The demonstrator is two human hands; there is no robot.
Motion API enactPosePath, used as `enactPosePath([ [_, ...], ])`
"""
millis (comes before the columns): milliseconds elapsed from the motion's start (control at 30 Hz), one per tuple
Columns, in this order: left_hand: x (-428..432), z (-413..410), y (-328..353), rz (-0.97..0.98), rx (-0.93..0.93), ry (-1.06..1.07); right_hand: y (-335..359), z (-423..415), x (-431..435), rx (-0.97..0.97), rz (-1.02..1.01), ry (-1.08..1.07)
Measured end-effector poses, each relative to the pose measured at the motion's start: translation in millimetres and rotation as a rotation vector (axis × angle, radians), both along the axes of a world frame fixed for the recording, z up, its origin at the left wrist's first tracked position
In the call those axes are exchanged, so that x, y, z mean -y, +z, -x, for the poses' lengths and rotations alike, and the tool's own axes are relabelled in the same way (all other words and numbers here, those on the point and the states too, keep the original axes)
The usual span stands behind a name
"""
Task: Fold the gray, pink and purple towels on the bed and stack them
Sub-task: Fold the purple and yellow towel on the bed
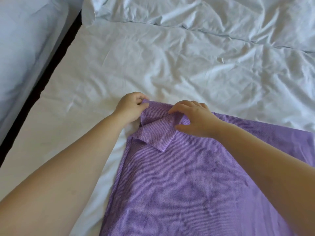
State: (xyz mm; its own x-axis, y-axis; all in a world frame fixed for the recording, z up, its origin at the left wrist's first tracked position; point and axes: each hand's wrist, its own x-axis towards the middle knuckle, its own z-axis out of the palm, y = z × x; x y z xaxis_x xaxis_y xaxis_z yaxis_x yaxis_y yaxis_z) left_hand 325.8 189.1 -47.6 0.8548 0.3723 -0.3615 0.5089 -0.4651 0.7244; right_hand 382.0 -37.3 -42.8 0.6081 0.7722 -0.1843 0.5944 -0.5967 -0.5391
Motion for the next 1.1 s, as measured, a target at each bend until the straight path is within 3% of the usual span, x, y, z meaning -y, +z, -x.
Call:
enactPosePath([
  [100,-2.4,-5.8,-3.7,-0.287,0.013,-0.133,-5.7,-3.9,4.6,0.035,0.159,0.073],
  [233,-0.5,-8.2,-9.8,-0.345,0.144,-0.044,-13.8,-11.2,3.1,0.142,0.059,-0.139],
  [333,5.3,5.2,-7.6,-0.352,0.187,-0.175,-14.7,-15.7,-4.2,0.039,0.036,-0.287],
  [400,11.1,20.3,-9.8,-0.335,0.040,-0.232,-16.4,-15.2,-9.0,0.028,0.081,-0.339],
  [467,12.7,33.4,-14.2,-0.213,-0.194,-0.073,-17.3,-10.2,-12.2,0.091,0.085,-0.372],
  [567,12.3,46.3,-20.7,-0.058,-0.302,0.104,-11.6,8.0,-16.0,0.271,-0.034,-0.132],
  [633,13.0,52.0,-20.8,0.013,-0.246,0.137,-8.1,21.1,-23.3,0.353,-0.039,0.165],
  [700,14.1,57.5,-18.9,0.114,-0.194,0.206,-9.2,31.4,-31.0,0.381,-0.028,0.317],
  [767,12.6,63.7,-13.5,0.224,-0.156,0.209,-9.0,35.5,-33.5,0.237,-0.084,0.265],
  [867,10.2,73.6,-8.9,0.362,-0.120,-0.034,8.1,34.9,-20.1,-0.446,-0.298,-0.033],
  [933,9.3,75.1,-5.1,0.408,-0.170,-0.143,23.8,31.0,-3.5,-0.731,-0.481,-0.200],
  [1000,10.3,74.8,-2.9,0.364,-0.219,-0.225,35.8,26.5,7.7,-0.782,-0.543,-0.255],
  [1100,9.0,80.0,-6.7,0.010,-0.236,-0.358,45.3,17.3,4.7,-0.680,-0.541,-0.271],
])
